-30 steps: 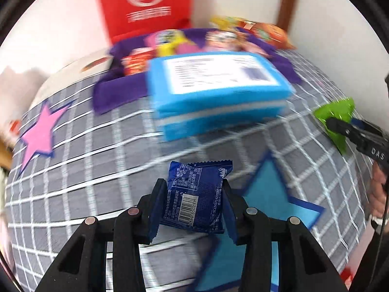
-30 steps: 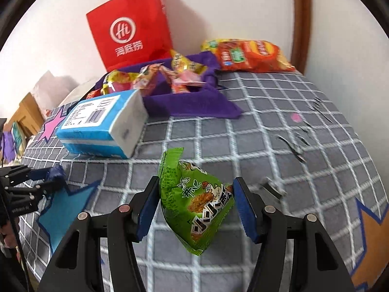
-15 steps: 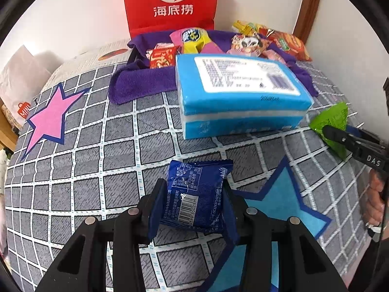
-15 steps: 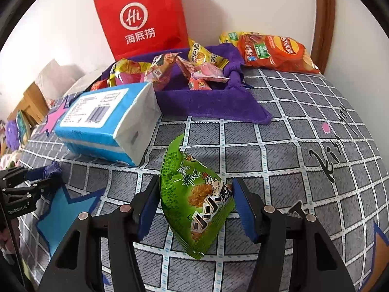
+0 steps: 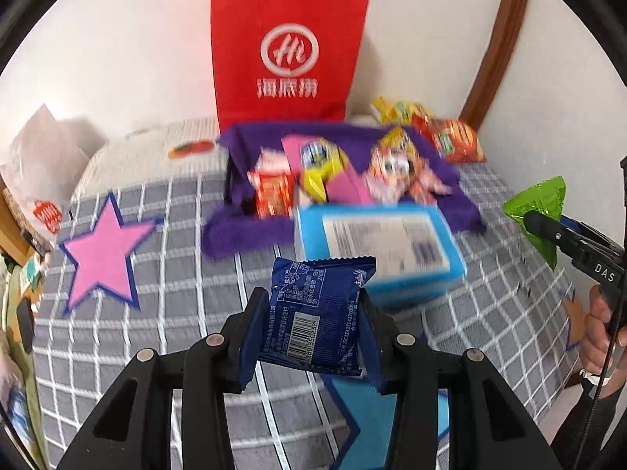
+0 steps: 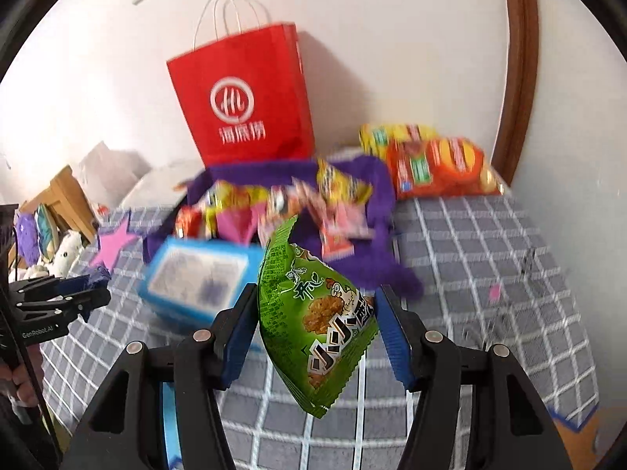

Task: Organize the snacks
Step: 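Carry the green bag and blue packet up over the purple towel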

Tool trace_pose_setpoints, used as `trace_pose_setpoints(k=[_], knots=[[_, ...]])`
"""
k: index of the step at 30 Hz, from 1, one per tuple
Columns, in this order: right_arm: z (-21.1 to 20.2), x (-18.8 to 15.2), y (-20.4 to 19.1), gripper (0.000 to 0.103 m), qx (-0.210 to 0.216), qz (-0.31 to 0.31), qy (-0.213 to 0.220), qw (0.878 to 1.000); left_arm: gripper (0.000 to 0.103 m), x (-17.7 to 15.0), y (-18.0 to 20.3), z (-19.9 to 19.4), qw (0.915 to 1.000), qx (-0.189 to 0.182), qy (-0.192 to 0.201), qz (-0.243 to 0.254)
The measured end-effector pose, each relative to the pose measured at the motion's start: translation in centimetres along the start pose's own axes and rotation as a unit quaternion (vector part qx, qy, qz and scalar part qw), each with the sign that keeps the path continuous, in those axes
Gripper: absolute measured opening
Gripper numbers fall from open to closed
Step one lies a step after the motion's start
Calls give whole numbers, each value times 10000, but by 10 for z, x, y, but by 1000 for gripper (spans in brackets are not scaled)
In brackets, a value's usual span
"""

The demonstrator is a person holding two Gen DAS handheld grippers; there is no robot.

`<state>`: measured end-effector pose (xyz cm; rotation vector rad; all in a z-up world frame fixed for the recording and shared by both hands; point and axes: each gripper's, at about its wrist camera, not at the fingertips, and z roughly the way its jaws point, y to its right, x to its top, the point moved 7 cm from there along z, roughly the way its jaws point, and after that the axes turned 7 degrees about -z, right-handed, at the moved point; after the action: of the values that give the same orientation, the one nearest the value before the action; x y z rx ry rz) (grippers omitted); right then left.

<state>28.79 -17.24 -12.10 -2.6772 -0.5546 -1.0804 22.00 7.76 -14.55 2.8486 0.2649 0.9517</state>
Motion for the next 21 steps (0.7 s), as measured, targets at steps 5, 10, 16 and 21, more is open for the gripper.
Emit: trace_pose_setpoints(k=[5, 10, 16, 21], knots=[[0, 53, 2, 59, 99, 123, 152, 9998, 41, 53, -6, -3, 9996, -23, 246, -106], [17, 91, -2, 59, 106, 282, 139, 9994, 42, 102, -9, 6, 9991, -142, 384, -143], [37, 113, -13, 59, 116, 335, 173, 9992, 42, 141, -7, 27, 9985, -385, 372, -95], [52, 122, -18, 59, 97, 367, 152, 9992, 42, 154, -1, 39, 9972, -656, 360, -27]])
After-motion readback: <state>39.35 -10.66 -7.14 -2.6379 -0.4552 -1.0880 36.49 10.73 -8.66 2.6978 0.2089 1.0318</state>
